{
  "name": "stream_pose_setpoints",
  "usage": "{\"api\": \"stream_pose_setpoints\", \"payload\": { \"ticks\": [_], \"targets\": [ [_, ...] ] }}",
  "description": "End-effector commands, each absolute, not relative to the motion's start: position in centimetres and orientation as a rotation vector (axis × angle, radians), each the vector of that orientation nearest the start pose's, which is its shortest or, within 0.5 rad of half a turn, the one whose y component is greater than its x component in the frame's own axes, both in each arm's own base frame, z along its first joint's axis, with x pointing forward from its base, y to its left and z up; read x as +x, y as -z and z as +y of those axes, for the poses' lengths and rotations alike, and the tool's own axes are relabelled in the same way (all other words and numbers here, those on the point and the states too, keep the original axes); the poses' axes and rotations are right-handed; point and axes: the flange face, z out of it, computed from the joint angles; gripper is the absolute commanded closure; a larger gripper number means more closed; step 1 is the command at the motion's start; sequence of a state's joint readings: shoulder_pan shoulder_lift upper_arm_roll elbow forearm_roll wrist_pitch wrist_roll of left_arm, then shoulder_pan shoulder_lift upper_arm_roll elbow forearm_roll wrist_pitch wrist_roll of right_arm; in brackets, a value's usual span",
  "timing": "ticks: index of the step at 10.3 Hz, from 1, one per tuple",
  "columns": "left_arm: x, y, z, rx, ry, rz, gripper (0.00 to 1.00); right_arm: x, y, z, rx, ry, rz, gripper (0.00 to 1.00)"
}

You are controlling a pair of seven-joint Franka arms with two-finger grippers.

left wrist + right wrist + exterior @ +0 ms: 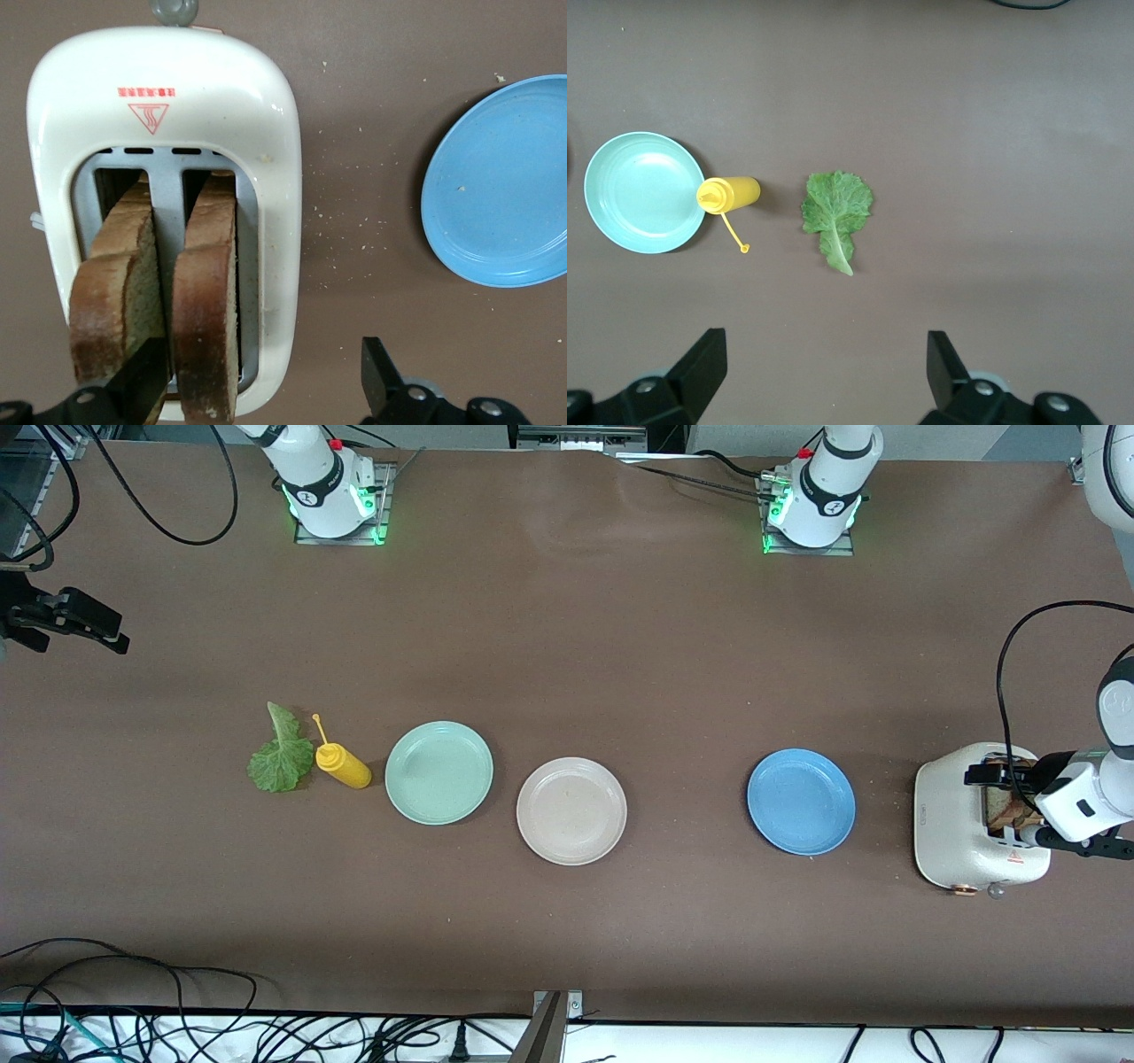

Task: Make sandwich on beige plate with both arms
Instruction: 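Lower the left gripper onto the toaster and grasp a bread slice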

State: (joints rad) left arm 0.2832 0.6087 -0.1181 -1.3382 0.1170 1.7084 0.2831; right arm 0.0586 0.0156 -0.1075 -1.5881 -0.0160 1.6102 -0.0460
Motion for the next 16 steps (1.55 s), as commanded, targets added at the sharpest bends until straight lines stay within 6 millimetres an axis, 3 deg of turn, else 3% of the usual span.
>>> {"api": "stream_pose_setpoints", "payload": {
  "ticks": [1, 3, 5, 8, 10, 13, 15, 16],
  "targets": [
    [68.5, -36.1, 14.5, -3.106, -0.364, 0.247, 0.55, 55.9, -61.8, -2.9, -3.174, 0.008, -0.001, 0.0],
    [68.5, -36.2, 14.7, -3.106, -0.36, 0.242, 0.85, 55.9, -61.8, -2.8, -3.172, 0.008, -0.001, 0.0],
    [68.8, -37.0, 15.0, -3.103, -0.335, 0.235, 1.0, 55.9, -61.8, -2.8, -3.172, 0.008, -0.001, 0.0],
    [69.3, -39.3, 15.5, -3.097, -0.266, 0.214, 1.0, 55.9, -61.8, -3.0, -3.174, 0.007, 0.004, 0.0],
    [69.5, -42.9, 15.7, -3.086, -0.182, 0.199, 1.0, 55.9, -61.8, -2.9, -3.174, 0.007, 0.002, 0.0],
    [68.3, -47.5, 15.5, -3.074, -0.148, 0.191, 1.0, 55.9, -61.8, -3.0, -3.175, 0.007, 0.001, 0.0],
    [67.0, -50.7, 14.7, -3.078, -0.156, 0.179, 1.0, 55.9, -61.8, -3.0, -3.174, 0.007, 0.004, 0.0],
    [66.7, -51.9, 13.3, -3.082, -0.144, 0.183, 1.0, 55.9, -61.8, -3.0, -3.174, 0.007, 0.002, 0.0]
  ]
}}
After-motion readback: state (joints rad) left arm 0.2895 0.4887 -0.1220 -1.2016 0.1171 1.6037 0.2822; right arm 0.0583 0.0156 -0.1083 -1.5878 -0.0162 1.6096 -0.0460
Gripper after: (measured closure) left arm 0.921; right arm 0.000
